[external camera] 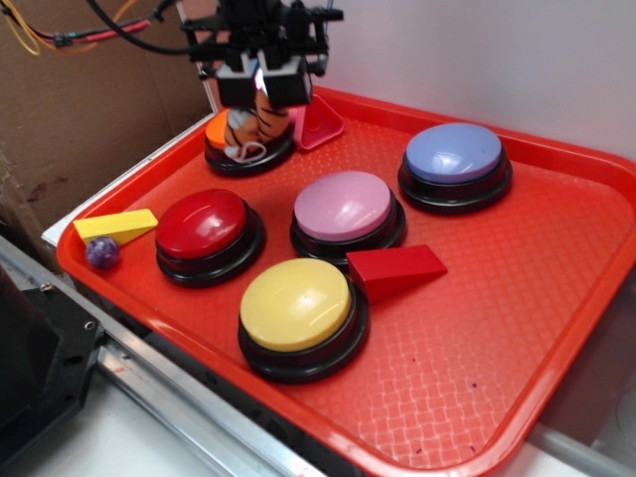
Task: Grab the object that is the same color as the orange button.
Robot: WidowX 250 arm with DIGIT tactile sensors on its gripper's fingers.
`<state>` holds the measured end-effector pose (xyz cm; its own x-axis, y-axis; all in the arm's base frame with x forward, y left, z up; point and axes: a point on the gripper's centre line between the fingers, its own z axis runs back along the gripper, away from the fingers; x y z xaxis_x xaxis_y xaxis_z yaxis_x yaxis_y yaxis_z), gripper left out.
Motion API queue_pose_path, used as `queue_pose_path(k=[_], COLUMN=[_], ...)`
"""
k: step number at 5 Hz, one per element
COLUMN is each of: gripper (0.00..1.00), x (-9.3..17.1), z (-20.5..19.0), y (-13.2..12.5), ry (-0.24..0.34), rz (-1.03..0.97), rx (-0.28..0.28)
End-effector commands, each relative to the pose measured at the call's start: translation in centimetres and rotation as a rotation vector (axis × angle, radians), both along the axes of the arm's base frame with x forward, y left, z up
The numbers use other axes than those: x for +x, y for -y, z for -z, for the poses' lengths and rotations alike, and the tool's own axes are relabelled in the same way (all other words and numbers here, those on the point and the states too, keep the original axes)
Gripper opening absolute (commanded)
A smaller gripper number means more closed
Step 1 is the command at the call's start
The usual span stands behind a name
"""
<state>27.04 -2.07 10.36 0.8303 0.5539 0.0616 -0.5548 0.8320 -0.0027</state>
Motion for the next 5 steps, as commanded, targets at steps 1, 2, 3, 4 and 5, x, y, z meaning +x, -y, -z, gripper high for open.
queue_pose_path(k=[1, 2, 3, 4, 5], gripper=[0.00, 0.00, 0.00, 0.00, 0.00], x=[-2.0, -3.9, -5.3, -5.8, -5.5], z=[-9.6, -12.1, -13.5, -12.7, -12.3], y=[-0.4, -0.1, 0.0, 0.0, -0.4], ry=[0.112, 0.166, 0.188, 0.164, 0.144], rz=[0.404, 0.478, 0.586, 0.566, 0.484], rx=[-0.028, -0.015, -0.027, -0.045, -0.035])
